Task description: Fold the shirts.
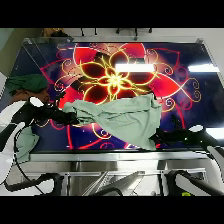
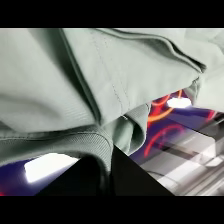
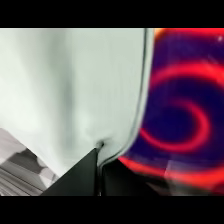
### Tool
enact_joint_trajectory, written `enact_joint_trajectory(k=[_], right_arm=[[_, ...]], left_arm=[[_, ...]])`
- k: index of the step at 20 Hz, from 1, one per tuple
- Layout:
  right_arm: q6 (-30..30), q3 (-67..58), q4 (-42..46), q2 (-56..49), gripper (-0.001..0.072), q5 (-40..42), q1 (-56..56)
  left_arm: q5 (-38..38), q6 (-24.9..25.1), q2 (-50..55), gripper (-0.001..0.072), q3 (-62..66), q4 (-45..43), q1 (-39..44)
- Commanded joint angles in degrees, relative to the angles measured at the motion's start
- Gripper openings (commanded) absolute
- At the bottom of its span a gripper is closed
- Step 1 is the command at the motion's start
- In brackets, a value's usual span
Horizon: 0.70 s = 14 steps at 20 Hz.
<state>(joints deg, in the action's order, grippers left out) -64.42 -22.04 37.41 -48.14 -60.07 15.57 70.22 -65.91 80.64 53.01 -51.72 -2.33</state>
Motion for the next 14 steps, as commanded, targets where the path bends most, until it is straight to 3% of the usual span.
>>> enact_joint_trajectory(k=[1, 4, 8, 11, 14], right_arm=[[6.2, -2.4, -13.3, 0.2, 0.0020, -1.9, -2.8], [6.1, -15.3, -16.5, 4.8, 0.0019, -6.3, -2.1], [6.1, -45.0, -24.2, 9.2, 0.0019, -7.5, 6.5], [6.1, -67.8, -24.8, 9.2, 0.0019, -6.9, 14.6], [5.9, -82.3, -24.8, 9.3, 0.0019, -5.7, 20.8]], left_arm=[[5.0, 2.5, -0.1, 0.0020, 1.2, 5.8, -0.7], [10.3, 3.5, -4.4, 0.0020, 7.8, 17.7, -3.1], [14.1, 3.3, -15.2, 0.0020, 24.7, 33.7, -10.8], [12.0, 2.8, -22.2, 0.0020, 38.9, 38.4, -18.7], [9.2, 2.9, -29.4, 0.0020, 49.9, 38.0, -28.3]])
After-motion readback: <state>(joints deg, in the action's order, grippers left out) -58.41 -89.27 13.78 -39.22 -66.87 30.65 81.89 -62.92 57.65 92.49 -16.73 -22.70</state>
